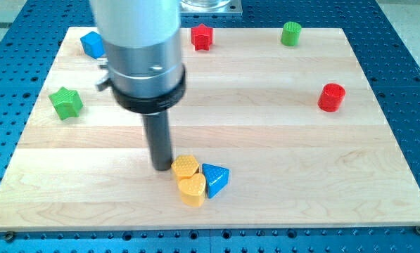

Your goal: Move the green star diagonal to the yellow heart

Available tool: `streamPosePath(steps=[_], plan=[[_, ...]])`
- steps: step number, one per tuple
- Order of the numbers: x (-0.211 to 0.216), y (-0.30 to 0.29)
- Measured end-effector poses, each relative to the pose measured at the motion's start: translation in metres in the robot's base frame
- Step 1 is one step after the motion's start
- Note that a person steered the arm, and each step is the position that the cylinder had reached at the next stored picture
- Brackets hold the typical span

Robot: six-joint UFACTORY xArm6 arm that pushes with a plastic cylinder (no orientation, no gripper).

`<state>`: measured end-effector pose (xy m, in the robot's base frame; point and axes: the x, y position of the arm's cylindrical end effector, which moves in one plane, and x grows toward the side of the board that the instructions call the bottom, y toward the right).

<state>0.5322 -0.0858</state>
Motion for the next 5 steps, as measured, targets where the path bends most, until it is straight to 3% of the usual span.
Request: streamPosePath(steps=[1,2,4,5], plan=[[0.006,-0.116],[-0.018,-0.207],[-0.098,-0.181],[-0.098,-0.152]])
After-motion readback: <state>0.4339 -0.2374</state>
